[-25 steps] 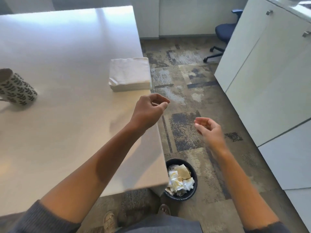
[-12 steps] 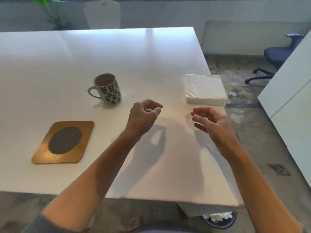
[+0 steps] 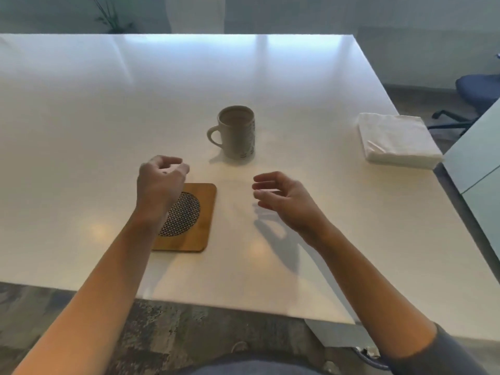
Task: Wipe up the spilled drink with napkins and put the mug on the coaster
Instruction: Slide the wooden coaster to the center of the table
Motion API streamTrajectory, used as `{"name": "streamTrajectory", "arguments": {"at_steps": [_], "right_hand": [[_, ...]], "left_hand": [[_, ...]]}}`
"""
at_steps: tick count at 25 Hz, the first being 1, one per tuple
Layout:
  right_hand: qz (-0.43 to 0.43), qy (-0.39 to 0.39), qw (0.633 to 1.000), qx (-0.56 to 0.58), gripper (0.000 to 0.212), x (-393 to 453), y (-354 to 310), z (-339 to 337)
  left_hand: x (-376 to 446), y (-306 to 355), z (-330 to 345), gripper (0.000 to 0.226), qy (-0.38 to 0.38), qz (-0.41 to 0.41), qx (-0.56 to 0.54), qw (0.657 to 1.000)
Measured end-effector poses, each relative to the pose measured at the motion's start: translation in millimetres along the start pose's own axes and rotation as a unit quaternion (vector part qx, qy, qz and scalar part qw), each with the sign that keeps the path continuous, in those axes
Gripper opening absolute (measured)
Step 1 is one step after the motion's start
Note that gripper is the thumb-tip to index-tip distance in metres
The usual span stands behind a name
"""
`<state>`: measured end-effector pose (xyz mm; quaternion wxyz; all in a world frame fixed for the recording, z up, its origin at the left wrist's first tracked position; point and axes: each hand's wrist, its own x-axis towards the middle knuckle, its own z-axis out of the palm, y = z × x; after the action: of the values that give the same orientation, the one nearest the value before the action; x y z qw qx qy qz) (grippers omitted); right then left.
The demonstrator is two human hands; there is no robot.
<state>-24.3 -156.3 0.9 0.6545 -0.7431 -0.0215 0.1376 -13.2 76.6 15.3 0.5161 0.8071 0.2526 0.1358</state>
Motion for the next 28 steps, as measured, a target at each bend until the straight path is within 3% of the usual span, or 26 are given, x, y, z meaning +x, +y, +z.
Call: {"name": "streamTrajectory", "arguments": {"at_steps": [6, 11, 21, 25, 28], "right_hand": [[0.053, -0.049, 0.997, -0.042, 0.047, 5, -1, 67], [0.078, -0.053, 0.995, 0.014, 0.047, 4, -9, 86], [0.119, -0.099, 0.980, 0.128, 0.050, -2, -10, 76], [0.127, -0.062, 0.987, 0.071, 0.054, -1, -10, 83], [0.156, -0.087, 0.980, 0.087, 0.058, 6, -12, 86]], "left_hand": [[11, -37, -21, 0.063, 0.002, -0.098, 0.147, 0.984], [6, -44, -23, 0.083, -0.006, -0.106, 0.116, 0.988], [3, -38, -20, 0.087, -0.028, -0.166, 0.037, 0.985], [2, -30, -26, 0.098, -0.046, -0.196, -0.035, 0.979], [-5, -27, -25, 0.085, -0.021, -0.180, -0.018, 0.983]]}}
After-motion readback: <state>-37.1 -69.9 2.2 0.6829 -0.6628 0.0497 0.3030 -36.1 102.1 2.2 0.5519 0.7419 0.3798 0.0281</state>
